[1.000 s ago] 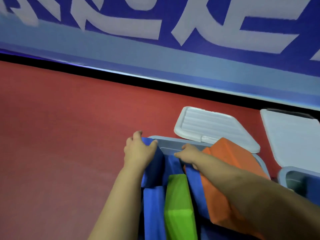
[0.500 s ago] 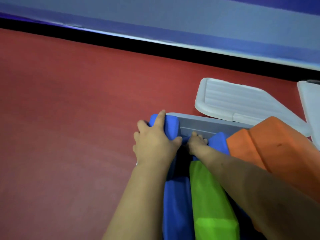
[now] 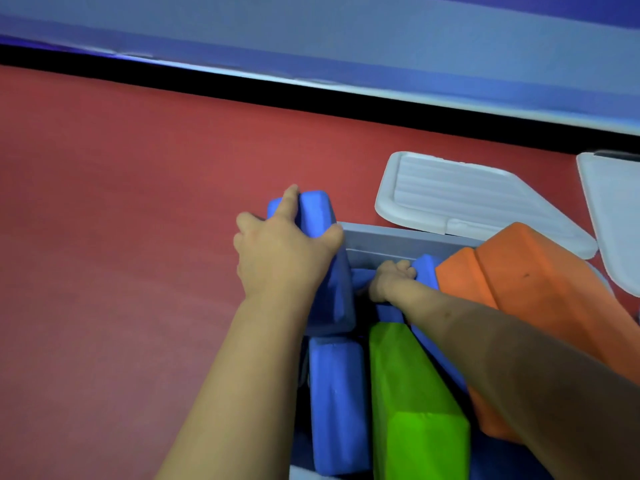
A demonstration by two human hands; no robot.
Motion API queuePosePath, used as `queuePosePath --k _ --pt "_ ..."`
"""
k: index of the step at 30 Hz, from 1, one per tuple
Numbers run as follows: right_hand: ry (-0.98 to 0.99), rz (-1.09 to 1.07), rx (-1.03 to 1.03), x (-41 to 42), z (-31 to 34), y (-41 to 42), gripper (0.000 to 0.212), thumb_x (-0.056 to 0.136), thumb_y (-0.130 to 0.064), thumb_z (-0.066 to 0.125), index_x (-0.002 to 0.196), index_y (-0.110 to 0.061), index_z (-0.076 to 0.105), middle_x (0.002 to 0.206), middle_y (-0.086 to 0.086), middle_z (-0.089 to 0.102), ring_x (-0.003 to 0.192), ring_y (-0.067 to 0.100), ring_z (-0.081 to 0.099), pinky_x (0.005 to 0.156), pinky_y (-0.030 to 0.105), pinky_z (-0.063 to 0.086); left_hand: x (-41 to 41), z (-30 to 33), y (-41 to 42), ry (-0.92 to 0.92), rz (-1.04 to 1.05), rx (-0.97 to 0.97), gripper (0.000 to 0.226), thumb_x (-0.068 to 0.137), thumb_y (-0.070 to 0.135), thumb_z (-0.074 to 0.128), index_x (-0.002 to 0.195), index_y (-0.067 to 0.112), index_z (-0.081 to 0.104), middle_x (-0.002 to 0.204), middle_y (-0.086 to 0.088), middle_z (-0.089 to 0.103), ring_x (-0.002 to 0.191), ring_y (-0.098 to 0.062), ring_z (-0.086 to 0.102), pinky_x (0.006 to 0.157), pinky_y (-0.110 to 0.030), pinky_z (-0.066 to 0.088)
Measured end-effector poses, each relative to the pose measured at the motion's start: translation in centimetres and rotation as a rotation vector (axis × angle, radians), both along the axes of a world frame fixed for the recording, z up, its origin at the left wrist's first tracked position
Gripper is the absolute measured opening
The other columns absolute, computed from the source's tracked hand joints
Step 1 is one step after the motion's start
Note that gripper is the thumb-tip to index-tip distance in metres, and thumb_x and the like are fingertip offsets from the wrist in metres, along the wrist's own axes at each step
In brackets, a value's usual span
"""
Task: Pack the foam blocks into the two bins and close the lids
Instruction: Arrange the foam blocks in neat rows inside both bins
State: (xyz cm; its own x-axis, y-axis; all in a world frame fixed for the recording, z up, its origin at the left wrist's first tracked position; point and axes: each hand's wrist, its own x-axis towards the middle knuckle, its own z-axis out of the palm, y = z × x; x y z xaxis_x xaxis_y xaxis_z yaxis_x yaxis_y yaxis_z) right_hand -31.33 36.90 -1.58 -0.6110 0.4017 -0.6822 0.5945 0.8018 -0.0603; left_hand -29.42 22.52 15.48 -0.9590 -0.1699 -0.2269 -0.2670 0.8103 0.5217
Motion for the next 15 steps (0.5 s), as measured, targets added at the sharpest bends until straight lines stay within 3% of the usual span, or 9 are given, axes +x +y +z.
queuePosePath --k 2,6,8,12,15 --pt "0.034 0.027 0.016 0.7 0.5 -0.5 0.088 0.07 -0.05 0.073 0.137 -0.008 0.033 0.134 0.011 0.034 0.126 0.031 0.034 0.102 0.035 0.035 0.2 1.0 -0.1 0.024 -0.003 -0.007 0.075 0.078 0.055 0.061 0.144 0.051 0.026 0.127 -0.009 0.033 0.121 -0.034 0.038 0.098 -0.041 0.038" --pt "0.21 -0.027 -0.165 1.9 1.9 -0.2 0.051 0.084 -0.016 0.062 0.129 0.0 0.042 0.129 0.021 0.049 0.12 0.035 0.049 0.097 0.04 0.042 1.3 1.9 0.2 0.015 -0.048 -0.034 0.077 0.079 0.059 0.06 0.146 0.049 0.023 0.126 -0.009 0.032 0.119 -0.034 0.038 0.097 -0.041 0.038" --pt "0.278 0.002 -0.167 3.0 2.6 -0.3 0.045 0.086 -0.013 0.058 0.126 0.001 0.042 0.127 0.023 0.048 0.118 0.037 0.05 0.097 0.042 0.041 1.5 2.3 0.0 0.024 -0.041 -0.037 0.077 0.08 0.061 0.059 0.147 0.047 0.023 0.127 -0.009 0.032 0.119 -0.034 0.038 0.096 -0.04 0.039" --pt "0.337 0.009 -0.133 5.2 2.6 -1.8 0.077 0.069 -0.041 0.077 0.13 -0.011 0.04 0.125 0.012 0.042 0.118 0.035 0.045 0.097 0.04 0.039 1.6 3.4 -1.5 0.028 -0.004 -0.013 0.076 0.079 0.062 0.058 0.146 0.049 0.025 0.131 -0.01 0.032 0.123 -0.034 0.037 0.096 -0.04 0.038" --pt "0.373 -0.1 -0.278 5.8 2.8 -1.6 0.106 0.064 -0.041 0.081 0.148 -0.018 0.02 0.137 0.012 0.03 0.132 0.038 0.032 0.107 0.043 0.032 2.1 3.7 -2.9 0.017 0.022 -0.004 0.076 0.078 0.062 0.058 0.145 0.05 0.025 0.131 -0.01 0.033 0.121 -0.035 0.043 0.097 -0.04 0.039"
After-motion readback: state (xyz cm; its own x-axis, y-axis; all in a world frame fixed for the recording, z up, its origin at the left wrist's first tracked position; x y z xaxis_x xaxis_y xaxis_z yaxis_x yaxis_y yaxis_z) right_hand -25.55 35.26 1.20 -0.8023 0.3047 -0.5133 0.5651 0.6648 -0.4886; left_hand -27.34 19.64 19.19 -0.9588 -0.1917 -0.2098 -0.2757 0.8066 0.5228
